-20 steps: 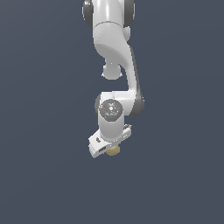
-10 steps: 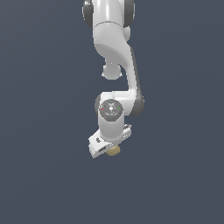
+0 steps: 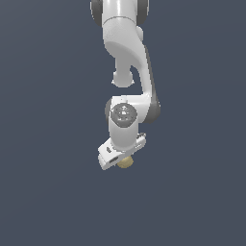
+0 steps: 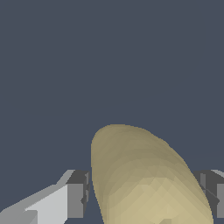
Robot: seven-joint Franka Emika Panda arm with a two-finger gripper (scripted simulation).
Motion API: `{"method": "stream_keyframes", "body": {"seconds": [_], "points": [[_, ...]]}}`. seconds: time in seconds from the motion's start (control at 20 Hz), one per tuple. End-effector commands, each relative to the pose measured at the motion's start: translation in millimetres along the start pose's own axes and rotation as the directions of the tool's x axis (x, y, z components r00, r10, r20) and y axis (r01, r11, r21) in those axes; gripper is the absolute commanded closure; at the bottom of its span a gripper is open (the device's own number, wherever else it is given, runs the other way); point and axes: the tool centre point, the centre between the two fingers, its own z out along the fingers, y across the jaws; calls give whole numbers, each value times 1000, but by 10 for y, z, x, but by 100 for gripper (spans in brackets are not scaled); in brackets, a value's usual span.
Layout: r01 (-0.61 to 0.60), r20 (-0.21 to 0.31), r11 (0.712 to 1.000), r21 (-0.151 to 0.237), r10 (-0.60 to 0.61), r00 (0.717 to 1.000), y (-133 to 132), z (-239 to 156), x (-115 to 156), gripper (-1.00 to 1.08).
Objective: Pick up the object and move it to a goal position.
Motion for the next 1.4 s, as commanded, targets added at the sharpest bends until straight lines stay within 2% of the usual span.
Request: {"method": "stream_keyframes", "body": {"seconds": [0.0, 0.4, 1.35], "points": [[0, -1, 1000, -1, 0, 1000, -48, -106, -20, 108], [1, 0, 1000, -2, -1, 1000, -316, -651, -145, 108], [1, 0, 1000, -2, -1, 1000, -1177, -2474, -524, 108]]}}
